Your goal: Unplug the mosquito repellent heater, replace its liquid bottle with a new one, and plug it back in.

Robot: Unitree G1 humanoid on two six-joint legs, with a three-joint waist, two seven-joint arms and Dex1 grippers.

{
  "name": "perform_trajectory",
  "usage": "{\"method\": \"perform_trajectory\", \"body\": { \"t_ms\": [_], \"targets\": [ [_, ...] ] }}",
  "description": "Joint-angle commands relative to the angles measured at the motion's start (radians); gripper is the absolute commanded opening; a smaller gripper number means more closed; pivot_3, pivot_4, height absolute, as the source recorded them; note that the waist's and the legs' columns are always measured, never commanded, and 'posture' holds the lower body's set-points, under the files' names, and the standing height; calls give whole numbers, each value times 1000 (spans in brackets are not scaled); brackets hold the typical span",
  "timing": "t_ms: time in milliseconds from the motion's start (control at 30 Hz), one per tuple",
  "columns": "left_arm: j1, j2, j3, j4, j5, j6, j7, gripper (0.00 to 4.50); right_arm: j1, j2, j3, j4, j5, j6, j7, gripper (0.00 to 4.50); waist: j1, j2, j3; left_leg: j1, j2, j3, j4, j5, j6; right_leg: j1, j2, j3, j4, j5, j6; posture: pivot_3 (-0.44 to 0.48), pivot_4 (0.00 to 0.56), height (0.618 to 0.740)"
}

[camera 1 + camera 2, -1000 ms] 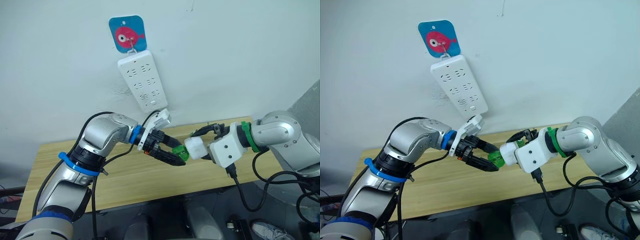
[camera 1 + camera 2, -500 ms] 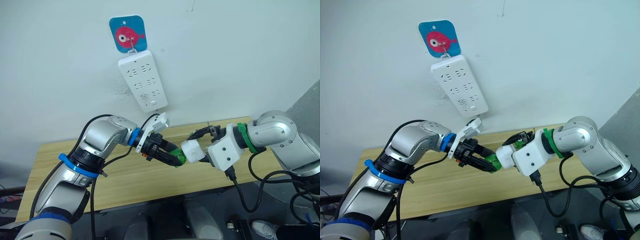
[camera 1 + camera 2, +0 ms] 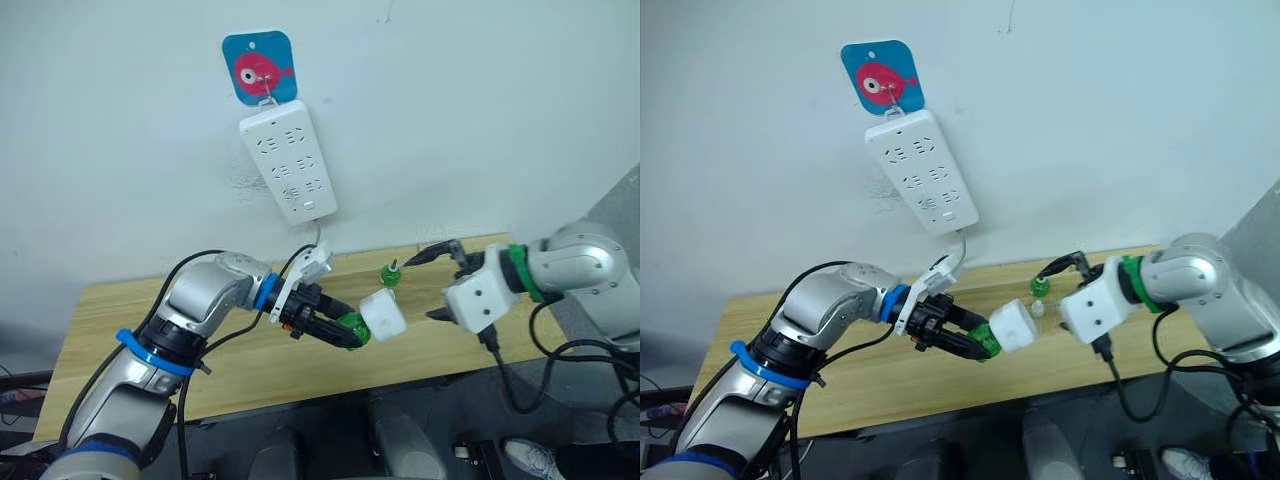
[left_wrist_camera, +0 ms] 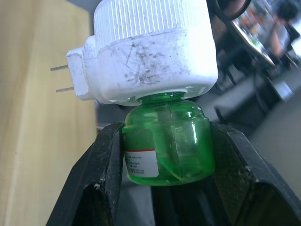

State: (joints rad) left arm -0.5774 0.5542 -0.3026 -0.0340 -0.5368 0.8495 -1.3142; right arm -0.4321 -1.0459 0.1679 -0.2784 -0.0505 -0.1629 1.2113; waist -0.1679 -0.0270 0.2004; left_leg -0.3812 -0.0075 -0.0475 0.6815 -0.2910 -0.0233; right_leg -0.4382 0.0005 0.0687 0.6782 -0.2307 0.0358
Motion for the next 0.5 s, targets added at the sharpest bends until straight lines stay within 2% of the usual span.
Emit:
{"method": "perform_trajectory", "body": {
  "t_ms": [33, 133, 200, 300, 433, 500],
  "targets": [
    [64, -124, 153, -17, -18, -140, 181, 2313, 101, -4, -167, -52, 74, 181, -76, 4500, 3, 0, 0, 1, 0, 0, 0, 0, 0, 0, 0, 0, 0, 0, 0, -239, 172, 740],
    [126, -216, 207, -31, 8, -267, 274, 2313, 208, 66, -284, -175, 171, 460, -173, 4500, 7, -1, 0, 0, 0, -1, 1, 0, 0, 1, -2, 2, 0, 0, 0, -231, 175, 740],
    [169, -260, 204, -55, 49, -391, 306, 2313, 244, 174, -363, -302, 310, 746, -286, 4500, 4, 0, 0, 1, 0, -1, 0, 0, 0, 2, -1, 2, 1, 0, 0, -231, 175, 740],
    [210, -327, 201, -61, 104, -550, 370, 2313, 209, 400, -456, -463, 545, 1103, -489, 4500, 2, 0, -1, 1, 1, -1, 0, 0, 0, 2, -1, 3, 2, 0, 0, -254, 173, 740],
    [237, -385, 193, -47, 139, -654, 427, 2313, 161, 632, -494, -556, 719, 1312, -692, 4500, 0, 1, -2, 2, 0, -1, 0, 0, 0, 3, -1, 2, 2, 0, 0, -267, 171, 740],
    [239, -395, 191, -34, 167, -708, 450, 2313, 137, 690, -495, -569, 750, 1364, -766, 4500, -2, 1, -2, 1, -1, -1, 0, 0, 0, 3, 1, 2, 1, 0, 0, -267, 171, 740]
  ]
}}
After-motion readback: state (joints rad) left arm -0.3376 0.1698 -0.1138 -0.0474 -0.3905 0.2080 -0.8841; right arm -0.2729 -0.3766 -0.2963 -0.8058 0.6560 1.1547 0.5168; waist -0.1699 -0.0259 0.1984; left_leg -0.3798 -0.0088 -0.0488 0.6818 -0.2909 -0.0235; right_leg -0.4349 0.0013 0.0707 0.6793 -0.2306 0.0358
